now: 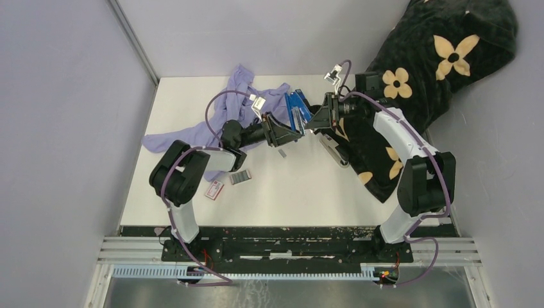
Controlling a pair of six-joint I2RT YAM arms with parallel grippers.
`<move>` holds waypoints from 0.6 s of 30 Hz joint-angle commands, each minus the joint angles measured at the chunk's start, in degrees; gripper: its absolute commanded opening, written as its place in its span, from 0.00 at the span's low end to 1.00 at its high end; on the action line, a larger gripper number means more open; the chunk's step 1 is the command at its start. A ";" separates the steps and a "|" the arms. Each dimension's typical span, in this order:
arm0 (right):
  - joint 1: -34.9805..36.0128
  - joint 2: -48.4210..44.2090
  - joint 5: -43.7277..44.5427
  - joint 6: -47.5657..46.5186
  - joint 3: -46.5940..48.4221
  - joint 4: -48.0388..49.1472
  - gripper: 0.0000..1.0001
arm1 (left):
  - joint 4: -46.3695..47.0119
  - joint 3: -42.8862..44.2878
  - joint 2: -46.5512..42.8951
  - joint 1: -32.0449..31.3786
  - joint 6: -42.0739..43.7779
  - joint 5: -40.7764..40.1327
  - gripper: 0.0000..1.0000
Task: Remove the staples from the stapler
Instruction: Unload the staple at the center of the board.
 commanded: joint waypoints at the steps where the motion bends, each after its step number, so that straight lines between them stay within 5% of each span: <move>1: 0.26 2.73 -0.95 -27.98 2.63 -15.68 0.01 | 6.37 -0.33 -0.72 1.65 14.41 7.02 0.03; 6: 0.26 6.85 0.68 -57.62 7.30 -32.90 0.01 | -6.49 -0.97 -3.07 3.22 30.25 9.40 0.03; 9: 0.28 9.13 3.99 -71.31 9.95 -41.61 0.01 | -23.04 -0.06 -6.22 3.35 44.31 9.48 0.03; 13: 0.29 10.44 8.51 -75.62 9.58 -42.27 0.01 | -53.37 4.29 -10.21 3.43 66.62 5.90 0.03; 18: 0.27 9.10 12.82 -73.18 4.99 -35.18 0.01 | -71.60 7.93 -11.07 3.40 80.00 1.73 0.03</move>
